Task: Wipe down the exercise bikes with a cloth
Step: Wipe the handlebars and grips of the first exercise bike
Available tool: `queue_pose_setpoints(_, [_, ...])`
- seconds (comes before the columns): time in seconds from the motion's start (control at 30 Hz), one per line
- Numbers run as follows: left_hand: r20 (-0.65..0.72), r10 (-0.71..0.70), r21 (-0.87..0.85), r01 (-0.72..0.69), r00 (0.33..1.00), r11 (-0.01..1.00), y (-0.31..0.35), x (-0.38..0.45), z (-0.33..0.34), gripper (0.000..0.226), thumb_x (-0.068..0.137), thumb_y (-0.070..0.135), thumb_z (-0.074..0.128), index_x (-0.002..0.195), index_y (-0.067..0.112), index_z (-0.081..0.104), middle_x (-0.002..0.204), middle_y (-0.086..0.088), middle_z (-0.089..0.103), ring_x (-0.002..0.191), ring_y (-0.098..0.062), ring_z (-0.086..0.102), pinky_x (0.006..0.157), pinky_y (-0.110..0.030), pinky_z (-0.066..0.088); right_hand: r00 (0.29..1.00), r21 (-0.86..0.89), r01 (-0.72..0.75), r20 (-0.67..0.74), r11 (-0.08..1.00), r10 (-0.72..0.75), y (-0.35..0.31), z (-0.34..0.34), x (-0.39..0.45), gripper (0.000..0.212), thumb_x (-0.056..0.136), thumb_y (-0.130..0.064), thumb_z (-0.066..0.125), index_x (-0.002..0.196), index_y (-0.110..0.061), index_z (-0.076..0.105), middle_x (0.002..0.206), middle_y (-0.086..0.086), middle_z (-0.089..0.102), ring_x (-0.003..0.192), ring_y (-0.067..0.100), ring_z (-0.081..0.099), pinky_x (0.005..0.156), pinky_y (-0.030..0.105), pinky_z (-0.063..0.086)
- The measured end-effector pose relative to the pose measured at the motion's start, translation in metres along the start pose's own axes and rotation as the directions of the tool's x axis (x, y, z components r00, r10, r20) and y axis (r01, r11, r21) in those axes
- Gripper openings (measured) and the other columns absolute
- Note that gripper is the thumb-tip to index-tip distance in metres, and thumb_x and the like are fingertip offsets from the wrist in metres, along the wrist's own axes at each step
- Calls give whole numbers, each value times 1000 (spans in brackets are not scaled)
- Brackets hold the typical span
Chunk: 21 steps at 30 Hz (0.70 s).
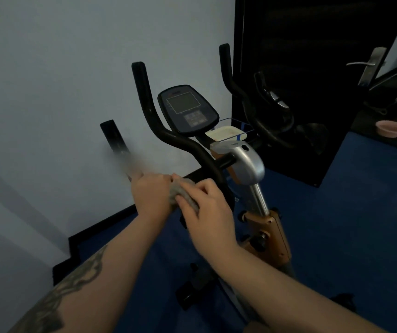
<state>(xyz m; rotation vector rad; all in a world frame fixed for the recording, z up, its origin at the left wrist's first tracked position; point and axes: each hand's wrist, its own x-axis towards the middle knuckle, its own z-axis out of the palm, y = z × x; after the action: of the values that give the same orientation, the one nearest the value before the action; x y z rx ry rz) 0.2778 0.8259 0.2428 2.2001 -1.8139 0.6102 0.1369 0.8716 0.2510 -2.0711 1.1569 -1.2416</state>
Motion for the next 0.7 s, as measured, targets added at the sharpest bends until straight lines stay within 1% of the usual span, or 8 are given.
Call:
queue_pose_setpoints(0.13, [-136,-18,-36,14,991,999,5,-3,3,62,91,24,13,54,9,60,52,-5,55,58,-18,41,116,-37,19,998,61,47,29,997,-49,18,-17,-35,36,95,-30,58,131,-26,59,102,-7,50,96,11,52,78,33,52])
queue_pose_setpoints(0.2, [-170,-19,-57,10,985,998,4,-2,7,61,91,23,17,48,6,57,47,-7,55,52,-20,40,113,-40,26,990,-60,129,72,990,-125,23,-28,-29,36,92,-26,62,128,-24,61,103,-4,53,96,14,53,74,37,53])
queue_pose_setpoints(0.27, [-182,-39,-60,28,982,998,3,-1,9,58,90,24,27,44,6,57,44,-7,54,48,-23,48,110,-40,30,975,-236,221,54,946,-214,25,-37,-8,39,84,-14,69,123,-17,65,102,6,57,93,22,54,72,39,52])
queue_pose_setpoints(0.33, [-183,-50,-67,38,982,997,3,0,10,54,88,24,35,42,7,59,42,-6,52,47,-24,50,109,-39,30,979,-266,184,-42,946,-202,28,-43,14,41,82,-10,71,123,-14,66,103,10,56,95,22,52,77,35,48])
queue_pose_setpoints(0.4, [-176,-44,-67,33,983,997,3,1,11,54,88,23,36,42,7,58,40,-5,51,46,-23,49,109,-39,31,987,-191,103,-104,976,-124,32,-47,22,42,86,-12,69,128,-16,62,106,4,52,99,17,48,82,27,43])
queue_pose_setpoints(0.47, [-190,-37,-74,23,981,997,2,2,11,55,88,24,35,40,7,57,39,-5,49,44,-23,48,108,-41,32,994,-126,57,-84,990,-68,37,-48,8,45,87,-13,68,131,-20,60,109,-3,45,102,11,44,86,19,39])
queue_pose_setpoints(0.63, [-203,-21,-56,10,979,998,4,1,7,55,88,21,32,39,8,54,38,-5,47,43,-23,45,108,-44,34,995,-130,78,-56,988,-86,45,-51,-23,44,83,-8,73,125,-21,65,105,-3,46,97,12,50,85,16,43])
queue_pose_setpoints(0.7, [-116,37,66,-29,993,997,1,1,3,48,88,13,33,43,11,49,39,-1,42,42,-22,39,109,-45,29,995,-53,37,-89,998,-41,42,-54,-3,41,85,-12,70,124,-24,64,103,-7,43,96,3,47,84,7,39])
